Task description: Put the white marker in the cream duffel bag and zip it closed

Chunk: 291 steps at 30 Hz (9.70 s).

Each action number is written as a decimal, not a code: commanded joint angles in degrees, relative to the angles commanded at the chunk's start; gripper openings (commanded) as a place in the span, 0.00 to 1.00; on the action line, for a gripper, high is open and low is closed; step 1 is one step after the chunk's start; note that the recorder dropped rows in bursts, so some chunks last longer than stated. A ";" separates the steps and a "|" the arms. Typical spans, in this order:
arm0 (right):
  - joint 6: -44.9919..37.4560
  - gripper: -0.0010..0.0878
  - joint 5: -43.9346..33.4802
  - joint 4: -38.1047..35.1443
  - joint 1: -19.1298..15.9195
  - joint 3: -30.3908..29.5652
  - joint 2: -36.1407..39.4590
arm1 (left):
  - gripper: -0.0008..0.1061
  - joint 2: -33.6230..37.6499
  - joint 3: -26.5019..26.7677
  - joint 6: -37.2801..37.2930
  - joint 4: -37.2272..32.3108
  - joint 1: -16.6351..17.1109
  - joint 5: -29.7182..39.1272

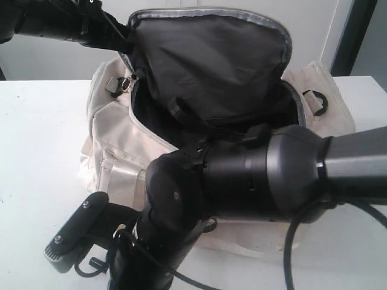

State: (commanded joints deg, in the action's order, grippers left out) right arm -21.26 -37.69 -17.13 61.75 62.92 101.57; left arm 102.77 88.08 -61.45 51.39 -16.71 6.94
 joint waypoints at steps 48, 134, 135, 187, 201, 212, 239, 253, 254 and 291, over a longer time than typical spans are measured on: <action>18.91 0.34 2.34 17.13 2.21 1.61 9.26 | 0.01 0.00 0.00 0.00 0.00 0.00 -0.10; 48.08 0.01 -4.09 46.69 -26.94 1.69 -19.28 | 0.01 0.00 0.00 0.00 0.00 0.00 -0.10; 49.02 0.01 -4.25 47.40 -26.94 1.69 -19.28 | 0.01 0.00 0.00 0.00 0.00 0.00 -0.10; 51.23 0.38 -11.22 51.18 -26.94 3.28 -17.73 | 0.01 0.00 0.00 0.00 0.00 0.00 -0.10; 46.53 0.01 -7.41 43.92 -26.94 3.28 -25.08 | 0.01 0.00 0.00 0.00 0.00 0.00 -0.10; 34.38 0.01 -5.63 32.54 -27.63 3.28 -26.87 | 0.01 0.00 0.00 0.00 0.00 0.00 -0.10; 13.49 0.01 -4.40 -6.20 -49.80 3.28 -29.49 | 0.01 0.00 0.00 0.00 0.00 0.00 -0.10; 13.49 0.01 -4.40 -6.20 -49.80 3.28 -29.49 | 0.01 0.00 0.00 0.00 0.00 0.00 -0.10; 13.49 0.01 -4.40 -6.20 -49.80 3.28 -29.49 | 0.01 0.00 0.00 0.00 0.00 0.00 -0.10; 13.49 0.01 -4.19 -6.20 -49.80 2.91 -29.44 | 0.01 -3.04 0.00 0.00 0.41 0.00 30.77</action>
State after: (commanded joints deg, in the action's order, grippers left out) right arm -7.76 -41.88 -23.33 11.96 65.83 72.13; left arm 99.72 88.08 -61.45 51.80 -16.71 37.71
